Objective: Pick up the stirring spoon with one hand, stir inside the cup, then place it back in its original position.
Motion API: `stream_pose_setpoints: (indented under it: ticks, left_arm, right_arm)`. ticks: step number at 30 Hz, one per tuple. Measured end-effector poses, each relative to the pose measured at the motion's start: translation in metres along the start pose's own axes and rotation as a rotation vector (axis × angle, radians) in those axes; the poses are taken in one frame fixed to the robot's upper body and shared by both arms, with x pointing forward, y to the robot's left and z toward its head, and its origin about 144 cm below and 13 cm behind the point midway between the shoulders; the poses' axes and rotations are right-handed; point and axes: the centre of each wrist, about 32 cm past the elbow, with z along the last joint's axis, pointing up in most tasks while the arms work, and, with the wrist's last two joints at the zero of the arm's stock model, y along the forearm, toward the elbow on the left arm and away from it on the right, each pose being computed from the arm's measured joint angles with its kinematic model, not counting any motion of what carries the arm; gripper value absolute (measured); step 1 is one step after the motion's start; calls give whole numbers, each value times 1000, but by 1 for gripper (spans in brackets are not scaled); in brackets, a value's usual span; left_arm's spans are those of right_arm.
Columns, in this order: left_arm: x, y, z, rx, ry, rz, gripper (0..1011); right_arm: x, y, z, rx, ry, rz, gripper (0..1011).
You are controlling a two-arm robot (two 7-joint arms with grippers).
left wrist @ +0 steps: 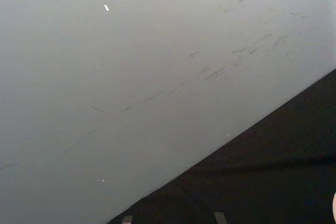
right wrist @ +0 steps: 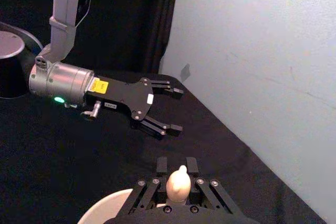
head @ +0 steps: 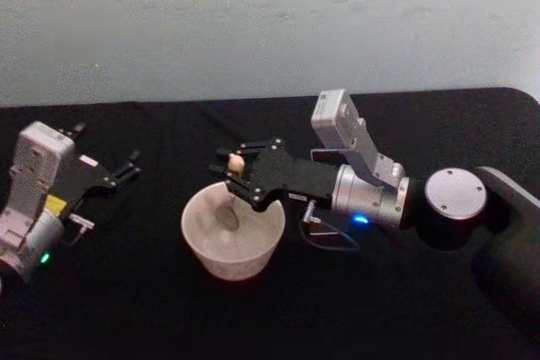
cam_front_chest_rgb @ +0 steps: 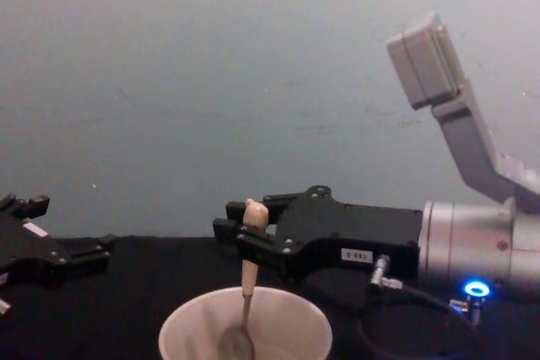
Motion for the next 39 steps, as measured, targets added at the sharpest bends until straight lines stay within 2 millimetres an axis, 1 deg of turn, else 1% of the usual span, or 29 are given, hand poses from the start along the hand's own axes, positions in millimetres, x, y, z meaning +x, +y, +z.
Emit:
stream_pose_setpoints:
  ticks: [8, 14, 27, 30, 39]
  left_arm:
    - [0, 0, 0, 0, 0, 0, 1001]
    - [0, 0, 0, 0, 0, 0, 1001]
    - [0, 0, 0, 0, 0, 0, 1001]
    - [0, 0, 0, 0, 0, 0, 1001]
    - [0, 0, 0, 0, 0, 0, 1001]
  right_arm:
    - [-1, 4, -1, -3, 4, 5, 213]
    - [0, 3, -1, -4, 4, 3, 213]
    - [-1, -18, 0, -17, 11, -16, 213]
    - [-4, -25, 2, -11, 19, -18, 213]
    - [-14, -36, 5, 2, 28, 17, 213]
